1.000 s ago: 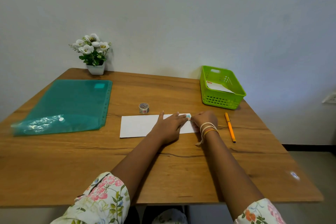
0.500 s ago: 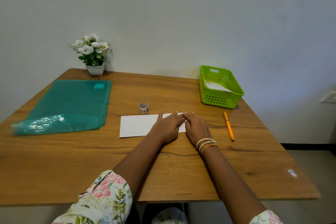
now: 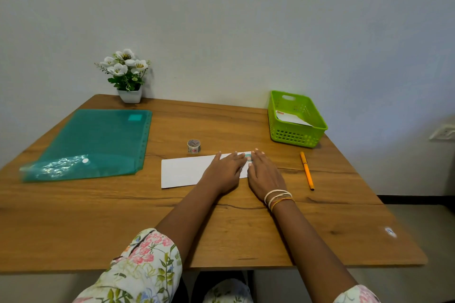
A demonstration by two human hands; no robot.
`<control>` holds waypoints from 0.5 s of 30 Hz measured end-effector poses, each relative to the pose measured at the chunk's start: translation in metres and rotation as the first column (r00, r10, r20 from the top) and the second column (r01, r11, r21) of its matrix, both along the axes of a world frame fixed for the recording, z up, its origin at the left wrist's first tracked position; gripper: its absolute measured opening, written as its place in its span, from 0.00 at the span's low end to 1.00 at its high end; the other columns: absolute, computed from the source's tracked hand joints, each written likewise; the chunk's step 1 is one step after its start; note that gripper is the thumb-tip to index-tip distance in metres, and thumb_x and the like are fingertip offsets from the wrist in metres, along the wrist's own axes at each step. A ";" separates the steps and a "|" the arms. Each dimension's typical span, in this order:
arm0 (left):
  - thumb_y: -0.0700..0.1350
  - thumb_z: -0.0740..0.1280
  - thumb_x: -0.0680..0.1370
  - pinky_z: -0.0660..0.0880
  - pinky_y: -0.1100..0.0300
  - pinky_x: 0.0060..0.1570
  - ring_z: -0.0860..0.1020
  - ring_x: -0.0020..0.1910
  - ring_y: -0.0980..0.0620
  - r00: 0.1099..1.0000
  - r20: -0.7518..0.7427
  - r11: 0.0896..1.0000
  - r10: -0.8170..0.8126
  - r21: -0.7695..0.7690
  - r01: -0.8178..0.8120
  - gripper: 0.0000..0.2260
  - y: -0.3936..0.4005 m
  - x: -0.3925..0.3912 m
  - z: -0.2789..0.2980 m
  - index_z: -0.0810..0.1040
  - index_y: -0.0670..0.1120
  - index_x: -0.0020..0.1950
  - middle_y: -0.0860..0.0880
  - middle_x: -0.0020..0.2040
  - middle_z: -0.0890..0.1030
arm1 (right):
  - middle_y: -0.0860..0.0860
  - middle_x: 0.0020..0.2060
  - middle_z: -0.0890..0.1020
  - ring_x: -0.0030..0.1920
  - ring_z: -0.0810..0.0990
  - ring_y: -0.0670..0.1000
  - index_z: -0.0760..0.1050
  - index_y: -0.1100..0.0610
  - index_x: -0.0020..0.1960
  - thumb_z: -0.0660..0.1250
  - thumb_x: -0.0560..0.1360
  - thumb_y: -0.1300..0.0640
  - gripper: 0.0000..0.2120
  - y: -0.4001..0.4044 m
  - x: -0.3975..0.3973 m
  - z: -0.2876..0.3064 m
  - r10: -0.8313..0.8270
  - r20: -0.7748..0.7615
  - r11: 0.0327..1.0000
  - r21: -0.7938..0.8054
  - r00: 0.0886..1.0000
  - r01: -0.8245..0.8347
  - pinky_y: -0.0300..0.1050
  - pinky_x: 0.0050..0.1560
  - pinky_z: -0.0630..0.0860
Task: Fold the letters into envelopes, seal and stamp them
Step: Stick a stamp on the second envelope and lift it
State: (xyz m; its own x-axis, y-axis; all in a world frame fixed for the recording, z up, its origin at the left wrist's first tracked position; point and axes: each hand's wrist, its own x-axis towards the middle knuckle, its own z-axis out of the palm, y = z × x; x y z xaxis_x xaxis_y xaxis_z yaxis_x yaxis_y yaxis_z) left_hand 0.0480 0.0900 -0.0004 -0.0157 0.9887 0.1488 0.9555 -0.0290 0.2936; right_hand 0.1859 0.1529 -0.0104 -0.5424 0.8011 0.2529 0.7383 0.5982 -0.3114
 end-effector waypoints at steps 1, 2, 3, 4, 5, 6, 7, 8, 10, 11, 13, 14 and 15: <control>0.46 0.50 0.83 0.49 0.45 0.75 0.56 0.77 0.53 1.000 -0.006 1.000 0.003 0.000 -0.003 0.20 0.000 0.000 0.000 0.62 0.50 0.76 0.51 0.77 0.62 | 0.53 0.74 0.64 0.75 0.60 0.51 0.62 0.58 0.74 0.51 0.81 0.54 0.23 -0.001 0.002 -0.001 0.024 0.002 1.000 0.018 1.000 -0.024 0.46 0.74 0.58; 0.46 0.50 0.83 0.49 0.45 0.75 0.55 0.77 0.53 1.000 -0.009 1.000 0.003 -0.001 -0.003 0.20 0.000 -0.001 -0.001 0.61 0.50 0.77 0.52 0.77 0.62 | 0.53 0.74 0.65 0.75 0.60 0.50 0.63 0.58 0.74 0.52 0.81 0.54 0.22 -0.003 0.004 -0.001 0.042 0.014 0.999 0.023 0.999 -0.043 0.45 0.74 0.58; 0.46 0.50 0.83 0.49 0.45 0.75 0.55 0.77 0.53 1.000 -0.013 1.000 0.002 -0.004 -0.002 0.21 0.000 -0.001 -0.001 0.61 0.50 0.77 0.52 0.77 0.62 | 0.53 0.73 0.66 0.75 0.61 0.50 0.64 0.57 0.74 0.52 0.81 0.54 0.22 -0.004 0.006 -0.001 0.052 0.027 0.998 0.023 0.998 -0.053 0.45 0.74 0.58; 0.46 0.50 0.83 0.50 0.45 0.75 0.55 0.77 0.54 1.000 -0.017 1.000 0.001 -0.006 -0.001 0.21 0.000 -0.001 -0.001 0.61 0.50 0.77 0.52 0.77 0.61 | 0.53 0.73 0.67 0.74 0.61 0.50 0.64 0.57 0.74 0.52 0.81 0.54 0.22 -0.006 0.006 -0.001 0.053 0.035 0.998 0.024 0.998 -0.054 0.45 0.74 0.58; 0.46 0.50 0.83 0.50 0.45 0.75 0.55 0.77 0.54 1.000 -0.020 1.000 0.001 -0.007 -0.001 0.21 0.000 -0.001 -0.001 0.61 0.50 0.77 0.52 0.77 0.61 | 0.53 0.73 0.67 0.74 0.62 0.50 0.64 0.56 0.74 0.52 0.81 0.55 0.22 -0.006 0.007 0.000 0.048 0.039 0.999 0.025 0.998 -0.049 0.45 0.73 0.59; 0.46 0.50 0.83 0.50 0.45 0.75 0.55 0.77 0.54 1.000 -0.021 1.000 0.002 -0.008 -0.002 0.21 0.000 -0.001 -0.002 0.60 0.51 0.77 0.52 0.77 0.61 | 0.53 0.73 0.68 0.74 0.62 0.50 0.64 0.56 0.74 0.53 0.80 0.55 0.22 -0.007 0.006 0.001 0.039 0.040 0.999 0.026 0.998 -0.040 0.46 0.73 0.59; 0.46 0.50 0.83 0.50 0.45 0.75 0.55 0.77 0.54 1.000 -0.020 1.000 0.004 -0.007 -0.004 0.21 0.000 -0.001 -0.002 0.61 0.51 0.77 0.52 0.77 0.61 | 0.53 0.72 0.68 0.74 0.63 0.51 0.65 0.57 0.73 0.53 0.80 0.55 0.22 -0.008 0.005 0.001 0.031 0.046 0.999 0.033 0.998 -0.032 0.46 0.73 0.61; 0.46 0.50 0.83 0.50 0.45 0.75 0.55 0.77 0.54 1.000 -0.016 1.000 0.006 -0.006 -0.006 0.21 0.000 -0.001 -0.001 0.61 0.51 0.77 0.52 0.77 0.61 | 0.54 0.71 0.70 0.73 0.64 0.52 0.66 0.57 0.73 0.53 0.79 0.56 0.22 -0.008 0.003 0.002 0.025 0.063 0.998 0.051 0.998 -0.029 0.47 0.72 0.63; 0.45 0.50 0.83 0.50 0.45 0.75 0.55 0.77 0.53 1.000 -0.006 1.000 0.007 -0.003 -0.007 0.20 0.001 -0.001 -0.001 0.61 0.51 0.76 0.52 0.77 0.62 | 0.55 0.68 0.73 0.70 0.68 0.54 0.68 0.58 0.70 0.54 0.78 0.56 0.21 -0.009 -0.001 0.004 0.014 0.143 0.993 0.115 0.990 -0.031 0.49 0.67 0.68; 0.45 0.50 0.83 0.50 0.45 0.75 0.55 0.77 0.53 1.000 0.000 1.000 0.006 -0.004 -0.006 0.20 0.001 0.000 -0.001 0.61 0.51 0.76 0.52 0.77 0.62 | 0.56 0.67 0.74 0.68 0.70 0.55 0.69 0.58 0.68 0.55 0.78 0.56 0.21 -0.009 -0.003 0.006 0.006 0.199 0.988 0.148 0.980 -0.036 0.49 0.64 0.69; 0.45 0.50 0.83 0.50 0.45 0.75 0.56 0.77 0.53 1.000 0.011 1.000 0.005 -0.011 -0.005 0.20 0.001 0.000 -0.001 0.62 0.51 0.76 0.52 0.77 0.62 | 0.56 0.66 0.74 0.69 0.69 0.56 0.69 0.59 0.68 0.55 0.78 0.55 0.20 -0.010 -0.006 0.014 -0.003 0.302 0.983 0.175 0.953 -0.052 0.49 0.61 0.70; 0.45 0.50 0.83 0.50 0.45 0.75 0.56 0.77 0.53 1.000 0.015 1.000 0.009 -0.016 -0.009 0.20 0.002 0.000 -0.001 0.62 0.51 0.76 0.52 0.77 0.62 | 0.57 0.65 0.74 0.69 0.69 0.56 0.69 0.60 0.68 0.54 0.79 0.54 0.19 -0.010 -0.007 0.017 0.002 0.335 0.982 0.176 0.942 -0.064 0.49 0.61 0.70; 0.45 0.50 0.83 0.50 0.45 0.75 0.56 0.77 0.53 1.000 0.017 1.000 0.015 -0.021 -0.015 0.20 0.002 0.000 -0.002 0.62 0.51 0.76 0.52 0.77 0.63 | 0.57 0.66 0.74 0.69 0.69 0.56 0.68 0.60 0.68 0.54 0.79 0.54 0.19 -0.010 -0.007 0.019 0.009 0.354 0.983 0.169 0.935 -0.073 0.49 0.61 0.70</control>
State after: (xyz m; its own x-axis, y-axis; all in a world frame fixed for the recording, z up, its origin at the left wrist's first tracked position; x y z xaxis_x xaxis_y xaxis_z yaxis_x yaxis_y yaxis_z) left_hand 0.0478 0.0922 -0.0020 -0.0327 0.9912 0.1280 0.9506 -0.0087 0.3104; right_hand 0.1786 0.1430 0.0084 -0.6536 0.7360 0.1761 0.7545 0.6518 0.0765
